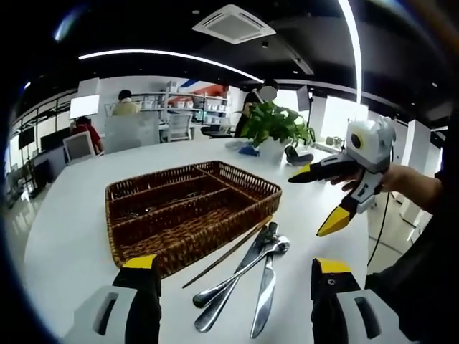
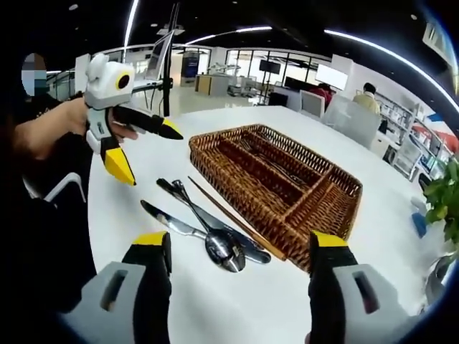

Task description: Arrange the knives, forks, and spoons in their matching storage slots by inserting each utensil handle-first until every utensil is classified and aligned in the correct compartment

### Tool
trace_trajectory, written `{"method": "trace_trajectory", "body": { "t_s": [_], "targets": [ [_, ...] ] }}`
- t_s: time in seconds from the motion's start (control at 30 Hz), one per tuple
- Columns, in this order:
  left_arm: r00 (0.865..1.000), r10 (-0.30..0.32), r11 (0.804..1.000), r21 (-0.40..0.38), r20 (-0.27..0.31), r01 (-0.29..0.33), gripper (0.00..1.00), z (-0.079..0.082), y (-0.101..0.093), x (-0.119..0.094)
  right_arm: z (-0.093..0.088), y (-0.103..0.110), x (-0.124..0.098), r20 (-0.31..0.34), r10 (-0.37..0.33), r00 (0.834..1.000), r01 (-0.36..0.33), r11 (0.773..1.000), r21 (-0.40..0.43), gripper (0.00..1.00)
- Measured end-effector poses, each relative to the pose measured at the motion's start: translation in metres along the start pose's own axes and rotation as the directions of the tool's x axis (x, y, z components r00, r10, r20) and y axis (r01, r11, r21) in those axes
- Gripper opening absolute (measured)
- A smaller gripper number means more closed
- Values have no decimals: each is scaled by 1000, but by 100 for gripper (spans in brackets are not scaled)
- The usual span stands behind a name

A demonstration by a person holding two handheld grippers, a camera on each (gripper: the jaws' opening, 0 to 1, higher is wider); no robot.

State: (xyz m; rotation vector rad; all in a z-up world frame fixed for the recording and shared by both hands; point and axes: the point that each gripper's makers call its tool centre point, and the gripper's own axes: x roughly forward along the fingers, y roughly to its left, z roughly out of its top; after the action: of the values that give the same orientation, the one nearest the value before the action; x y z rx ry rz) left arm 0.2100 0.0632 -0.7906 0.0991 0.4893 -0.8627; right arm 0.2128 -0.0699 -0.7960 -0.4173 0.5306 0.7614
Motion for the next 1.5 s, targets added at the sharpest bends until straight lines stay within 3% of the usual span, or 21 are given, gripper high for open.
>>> {"method": "trace_trajectory", "body": {
  "t_s": [0.13, 0.27, 0.47, 0.8, 1.03, 1.27, 1.5],
  "targets": [
    [998, -60, 998, 24, -26, 60, 75, -5, -9, 9, -7, 2, 4, -27, 11, 1000, -11, 1000, -21, 74],
    [994, -90, 994, 54, -66, 94, 70, -10, -12, 18, -12, 4, 8, -44, 20, 999, -21, 999, -34, 71],
    [987, -106, 989, 91, -120, 118, 63, -13, -12, 29, -15, 5, 13, -53, 22, 998, -25, 998, -52, 71],
    [970, -132, 973, 159, -206, 166, 43, -21, -12, 44, -24, 12, 28, -65, 54, 996, -58, 996, -69, 63],
    [945, -158, 948, 223, -285, 225, 29, -28, -13, 57, -24, 14, 36, -66, 66, 996, -72, 993, -90, 57],
    [923, -195, 932, 231, -331, 280, 17, -35, -18, 67, -26, 14, 42, -66, 76, 995, -82, 992, -97, 50],
    [906, -199, 919, 251, -374, 305, 15, -42, -19, 77, -29, 16, 48, -65, 90, 994, -95, 992, -79, 44]
  ]
}}
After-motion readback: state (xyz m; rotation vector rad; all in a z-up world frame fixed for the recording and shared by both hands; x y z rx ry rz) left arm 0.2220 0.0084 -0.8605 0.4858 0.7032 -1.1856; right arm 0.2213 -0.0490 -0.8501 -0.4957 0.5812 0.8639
